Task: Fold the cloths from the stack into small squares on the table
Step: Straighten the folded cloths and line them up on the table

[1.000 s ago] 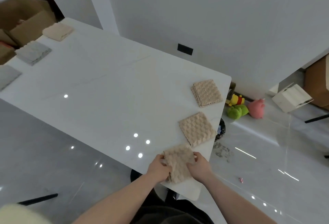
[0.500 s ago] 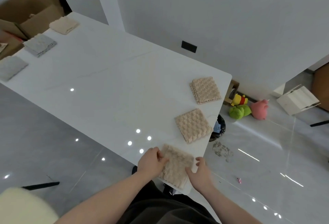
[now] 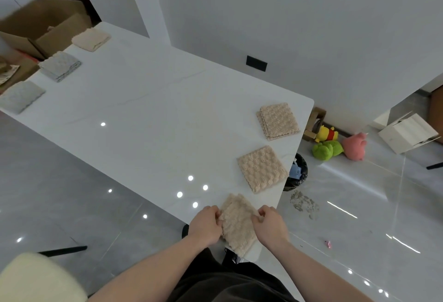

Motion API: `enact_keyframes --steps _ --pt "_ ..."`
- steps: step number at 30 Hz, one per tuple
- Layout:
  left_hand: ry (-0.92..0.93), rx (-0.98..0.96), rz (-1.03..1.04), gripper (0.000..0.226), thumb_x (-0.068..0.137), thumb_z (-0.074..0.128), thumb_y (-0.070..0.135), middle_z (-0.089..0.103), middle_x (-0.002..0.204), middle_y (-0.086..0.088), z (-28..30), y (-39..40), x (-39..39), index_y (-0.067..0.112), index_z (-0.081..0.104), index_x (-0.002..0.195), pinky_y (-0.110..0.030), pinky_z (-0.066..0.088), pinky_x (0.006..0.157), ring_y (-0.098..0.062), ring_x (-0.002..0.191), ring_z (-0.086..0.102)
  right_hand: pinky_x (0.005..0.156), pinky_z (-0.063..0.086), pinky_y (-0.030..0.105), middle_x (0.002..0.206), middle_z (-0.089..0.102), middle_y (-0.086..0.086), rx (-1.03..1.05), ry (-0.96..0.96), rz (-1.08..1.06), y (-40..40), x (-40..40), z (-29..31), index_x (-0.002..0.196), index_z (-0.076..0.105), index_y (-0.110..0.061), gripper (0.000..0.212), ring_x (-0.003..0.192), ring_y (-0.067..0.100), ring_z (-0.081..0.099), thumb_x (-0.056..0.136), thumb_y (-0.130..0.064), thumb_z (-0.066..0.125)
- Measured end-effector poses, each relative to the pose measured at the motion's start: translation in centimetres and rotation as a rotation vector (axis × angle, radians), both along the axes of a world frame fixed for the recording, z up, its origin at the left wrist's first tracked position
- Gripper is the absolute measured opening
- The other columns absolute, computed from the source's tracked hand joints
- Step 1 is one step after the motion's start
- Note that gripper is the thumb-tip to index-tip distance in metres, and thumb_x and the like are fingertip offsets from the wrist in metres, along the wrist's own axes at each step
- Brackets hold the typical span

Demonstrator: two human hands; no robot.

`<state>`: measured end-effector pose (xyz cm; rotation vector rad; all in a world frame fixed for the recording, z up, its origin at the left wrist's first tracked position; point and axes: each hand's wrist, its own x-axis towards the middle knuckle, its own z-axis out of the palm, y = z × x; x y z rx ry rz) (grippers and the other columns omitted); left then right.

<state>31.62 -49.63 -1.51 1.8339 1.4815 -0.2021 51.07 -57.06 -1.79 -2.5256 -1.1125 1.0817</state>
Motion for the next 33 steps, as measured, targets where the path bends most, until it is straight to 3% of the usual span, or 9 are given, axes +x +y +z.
enact_keyframes --steps 5,10,13,15,20,24,27,30,33 --pt "0.047 -0.045 -0.073 0.019 0.094 0.052 0.025 0.057 0.113 0.002 -0.3 0.4 0.1 0.02 0.062 0.108 -0.028 0.048 0.082 -0.017 0.098 0.059 0.061 0.039 0.024 0.115 0.05 -0.01 0.114 -0.027 0.119 -0.7 -0.2 0.2 0.115 0.059 -0.025 0.023 0.081 0.011 0.057 0.1 -0.041 0.052" --pt "0.064 -0.071 -0.058 0.015 0.096 0.05 0.026 0.064 0.101 0.004 -0.1 0.6 -0.3 0.022 0.059 0.107 -0.031 0.05 0.079 -0.017 0.092 0.06 0.068 0.044 0.027 0.105 0.058 -0.012 0.181 0.085 0.071 1.2 -0.7 0.3 0.1 0.06 -0.027 0.006 0.084 0.008 0.062 0.099 -0.031 0.056" --pt "0.069 -0.084 -0.052 0.01 0.093 0.051 0.026 0.064 0.098 0.006 0.3 0.9 -0.3 0.025 0.055 0.103 -0.032 0.051 0.076 -0.016 0.089 0.06 0.068 0.043 0.025 0.118 0.057 -0.011 0.167 0.086 0.018 1.7 -0.4 0.2 0.114 0.06 -0.025 0.016 0.086 0.01 0.062 0.1 -0.031 0.057" --pt "0.059 -0.063 -0.07 0.019 0.089 0.053 0.023 0.059 0.107 0.008 0.5 0.8 -0.3 0.025 0.051 0.108 -0.03 0.049 0.074 -0.014 0.092 0.057 0.07 0.045 0.025 0.133 0.046 -0.011 0.196 0.051 0.059 1.5 -0.3 0.3 0.129 0.054 -0.026 0.029 0.091 0.012 0.062 0.1 -0.028 0.057" --pt "-0.091 0.116 -0.342 0.057 0.082 0.048 0.015 0.036 0.145 0.008 1.1 -0.2 -0.2 0.027 0.042 0.138 -0.034 0.052 0.088 -0.017 0.118 0.048 0.092 0.052 0.029 0.144 0.034 -0.01 0.27 -0.12 0.41 -0.2 -0.6 0.8 0.134 0.052 -0.028 0.038 0.121 0.016 0.045 0.097 -0.017 0.054" --pt "-0.001 -0.026 -0.508 0.065 0.09 0.05 0.021 0.019 0.164 0.004 0.6 -0.6 -0.3 0.029 0.032 0.153 -0.04 0.041 0.11 -0.026 0.14 0.038 0.113 0.037 0.026 0.151 0.032 -0.01 0.142 -0.08 0.426 -1.3 -1.1 0.3 0.146 0.046 -0.029 0.047 0.136 0.017 0.032 0.101 -0.023 0.053" --pt "0.015 -0.153 -0.554 0.074 0.091 0.052 0.023 0.009 0.168 0.008 0.2 0.2 -1.0 0.029 0.022 0.158 -0.041 0.036 0.116 -0.026 0.146 0.033 0.122 0.027 0.032 0.164 0.019 -0.012 0.028 -0.063 0.447 -1.6 -1.9 0.0 0.157 0.032 -0.029 0.06 0.149 0.021 0.018 0.1 -0.023 0.052" --pt "-0.012 -0.196 -0.603 0.074 0.091 0.056 0.032 0.011 0.168 0.01 -0.2 1.9 -1.4 0.028 0.025 0.159 -0.037 0.032 0.119 -0.02 0.148 0.032 0.127 0.017 0.036 0.169 0.005 -0.01 -0.079 -0.056 0.49 -1.9 -2.5 0.0 0.162 0.018 -0.026 0.072 0.155 0.025 0.006 0.099 -0.018 0.053" --pt "-0.046 -0.295 -0.607 0.071 0.09 0.06 0.043 0.023 0.165 0.007 -0.2 3.4 -1.1 0.028 0.037 0.155 -0.033 0.029 0.12 -0.016 0.147 0.034 0.127 0.015 0.035 0.167 0.015 -0.009 -0.085 0.004 0.413 -1.1 -2.3 0.0 0.158 0.03 -0.027 0.069 0.154 0.024 0.012 0.093 -0.015 0.053"
